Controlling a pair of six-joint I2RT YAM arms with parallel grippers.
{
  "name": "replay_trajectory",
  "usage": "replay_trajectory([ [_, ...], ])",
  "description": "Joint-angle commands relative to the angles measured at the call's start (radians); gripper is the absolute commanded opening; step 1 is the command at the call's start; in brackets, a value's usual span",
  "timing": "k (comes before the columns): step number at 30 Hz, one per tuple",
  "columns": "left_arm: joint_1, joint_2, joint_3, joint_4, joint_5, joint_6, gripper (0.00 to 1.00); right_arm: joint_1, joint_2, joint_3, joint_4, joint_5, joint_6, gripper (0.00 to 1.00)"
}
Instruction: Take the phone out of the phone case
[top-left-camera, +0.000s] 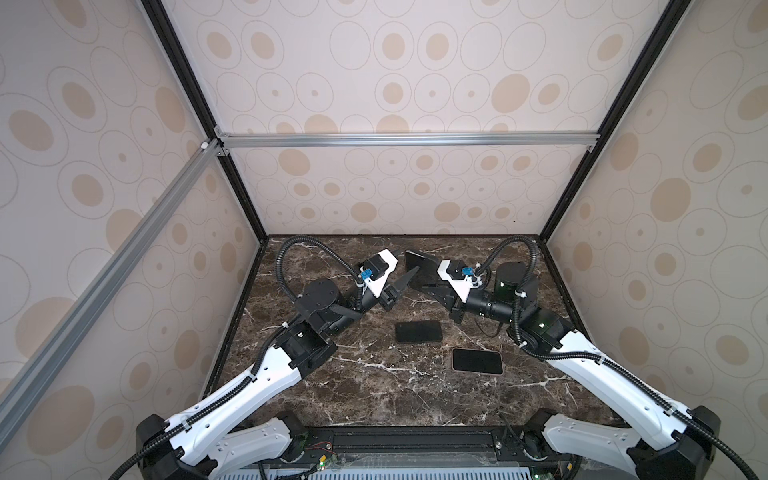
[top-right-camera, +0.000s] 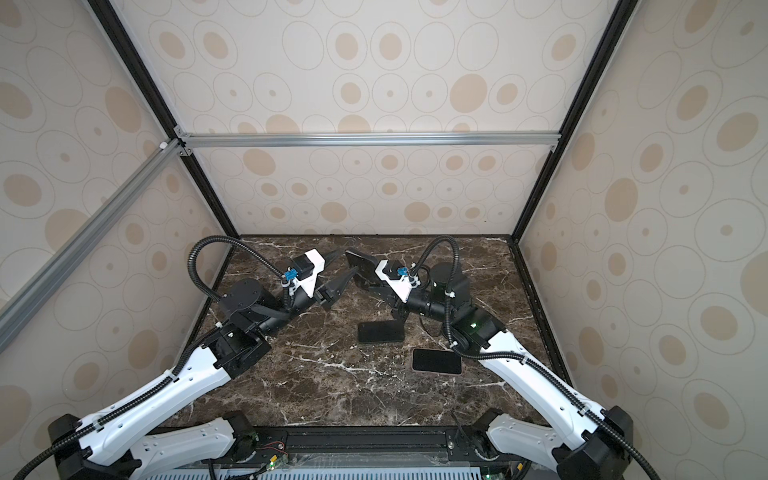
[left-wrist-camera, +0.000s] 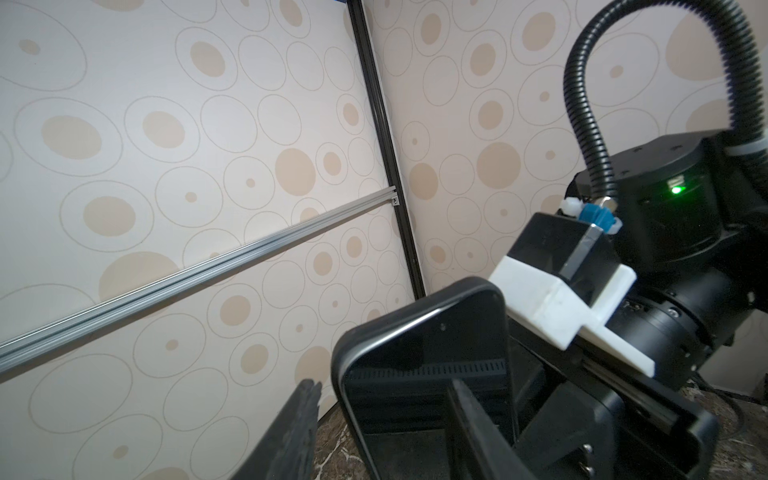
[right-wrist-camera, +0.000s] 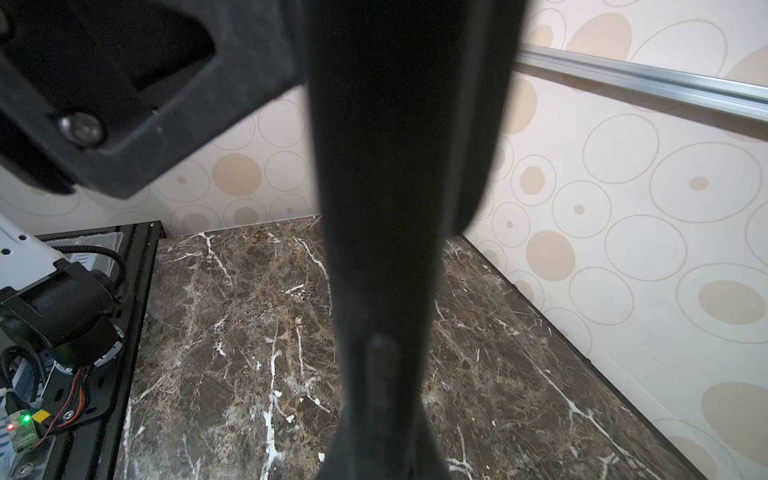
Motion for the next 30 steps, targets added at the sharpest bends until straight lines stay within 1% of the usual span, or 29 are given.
replay_trajectory([
  [1, -0.016, 0.004, 0.041, 0.014, -0.015, 0.033, 0.48, 0.004, 0.0, 0.034, 0.044, -0.021, -0.003, 0.0],
  [4, -0.021, 0.009, 0.045, 0.013, -0.016, 0.035, 0.45, 0.005, 0.001, 0.037, 0.036, -0.024, -0.005, 0.0],
  [13, -0.033, 0.016, 0.051, 0.009, -0.038, 0.044, 0.42, 0.005, 0.002, 0.04, 0.03, -0.017, -0.011, 0.0],
  [14, -0.033, 0.016, 0.051, 0.009, -0.043, 0.044, 0.42, 0.004, 0.001, 0.04, 0.032, -0.01, -0.01, 0.0],
  [16, -0.035, 0.012, 0.046, 0.015, -0.056, 0.043, 0.46, 0.004, -0.001, 0.036, 0.043, 0.026, 0.003, 0.0],
  [20, -0.035, 0.011, 0.044, 0.017, -0.068, 0.044, 0.47, 0.004, 0.001, 0.035, 0.056, 0.077, 0.019, 0.0],
  [22, -0.034, 0.013, 0.045, 0.016, -0.068, 0.044, 0.47, 0.004, 0.003, 0.04, 0.055, 0.075, 0.019, 0.0],
  [25, -0.036, 0.013, 0.049, 0.012, -0.065, 0.045, 0.44, 0.004, 0.009, 0.046, 0.045, 0.059, 0.018, 0.0],
  [30, -0.036, 0.017, 0.053, 0.009, -0.065, 0.047, 0.42, 0.005, 0.013, 0.052, 0.036, 0.022, 0.01, 0.0],
])
